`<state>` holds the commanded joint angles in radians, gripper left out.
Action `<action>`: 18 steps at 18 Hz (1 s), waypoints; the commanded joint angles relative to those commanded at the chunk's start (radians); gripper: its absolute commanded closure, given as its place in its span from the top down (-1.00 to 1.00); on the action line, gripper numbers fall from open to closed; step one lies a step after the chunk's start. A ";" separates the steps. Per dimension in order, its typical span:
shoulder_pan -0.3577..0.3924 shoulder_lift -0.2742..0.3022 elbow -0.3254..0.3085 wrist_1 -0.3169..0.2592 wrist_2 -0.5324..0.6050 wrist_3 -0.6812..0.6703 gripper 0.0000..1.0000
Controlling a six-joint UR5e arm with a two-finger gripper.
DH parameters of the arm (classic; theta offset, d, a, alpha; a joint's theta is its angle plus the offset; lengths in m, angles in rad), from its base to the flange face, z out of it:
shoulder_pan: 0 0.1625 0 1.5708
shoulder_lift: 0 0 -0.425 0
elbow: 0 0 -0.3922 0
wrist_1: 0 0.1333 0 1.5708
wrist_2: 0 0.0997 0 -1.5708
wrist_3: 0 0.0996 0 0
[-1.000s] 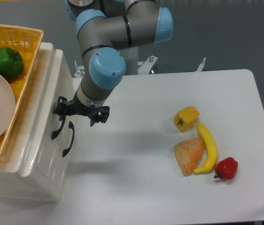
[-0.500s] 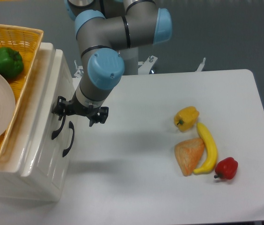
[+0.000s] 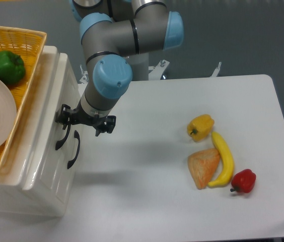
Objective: Slide open the top white drawer
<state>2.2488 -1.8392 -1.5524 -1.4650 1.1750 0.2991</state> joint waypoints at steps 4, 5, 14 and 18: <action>0.000 -0.006 0.000 0.002 0.002 0.005 1.00; 0.000 -0.006 0.000 0.002 0.002 0.005 1.00; 0.005 -0.006 0.006 0.005 0.014 0.064 1.00; 0.006 -0.006 0.009 0.006 0.014 0.066 1.00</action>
<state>2.2550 -1.8454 -1.5432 -1.4588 1.1888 0.3651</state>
